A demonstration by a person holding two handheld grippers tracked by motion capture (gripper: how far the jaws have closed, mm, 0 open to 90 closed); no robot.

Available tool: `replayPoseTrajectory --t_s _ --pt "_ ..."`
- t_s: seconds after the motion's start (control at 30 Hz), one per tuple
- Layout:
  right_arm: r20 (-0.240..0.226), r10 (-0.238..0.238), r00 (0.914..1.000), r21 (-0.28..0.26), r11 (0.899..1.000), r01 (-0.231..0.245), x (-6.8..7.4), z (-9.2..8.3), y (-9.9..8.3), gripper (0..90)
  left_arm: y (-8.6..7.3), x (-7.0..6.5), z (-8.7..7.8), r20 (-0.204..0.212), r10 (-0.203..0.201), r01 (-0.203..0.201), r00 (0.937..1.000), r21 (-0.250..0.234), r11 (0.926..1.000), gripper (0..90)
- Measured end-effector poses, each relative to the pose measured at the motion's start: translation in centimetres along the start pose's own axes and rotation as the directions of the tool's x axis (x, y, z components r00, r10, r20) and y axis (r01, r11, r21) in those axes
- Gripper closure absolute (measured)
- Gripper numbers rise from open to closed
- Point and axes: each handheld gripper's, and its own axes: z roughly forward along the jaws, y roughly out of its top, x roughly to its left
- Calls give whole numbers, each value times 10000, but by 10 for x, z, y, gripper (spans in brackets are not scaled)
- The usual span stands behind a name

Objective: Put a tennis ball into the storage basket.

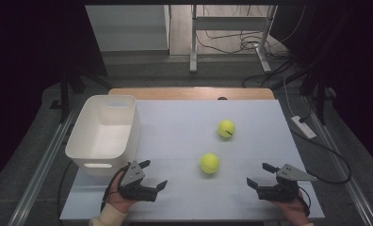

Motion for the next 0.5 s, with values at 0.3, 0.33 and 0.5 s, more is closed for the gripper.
replayPoseTrajectory --t_s 0.3,0.33,0.5 --pt "-104 -43 9999 -51 10000 42 -1 -1 -1 115 5 -5 3 -142 44 -42 9999 159 9999 77" --pt "-128 -51 9999 -55 10000 51 -1 -1 -1 115 5 -5 4 -193 50 -46 9998 187 9998 77" --pt "-126 -31 9999 -1 10000 31 -2 0 -3 117 12 -10 7 -330 -25 37 9995 342 9994 77"
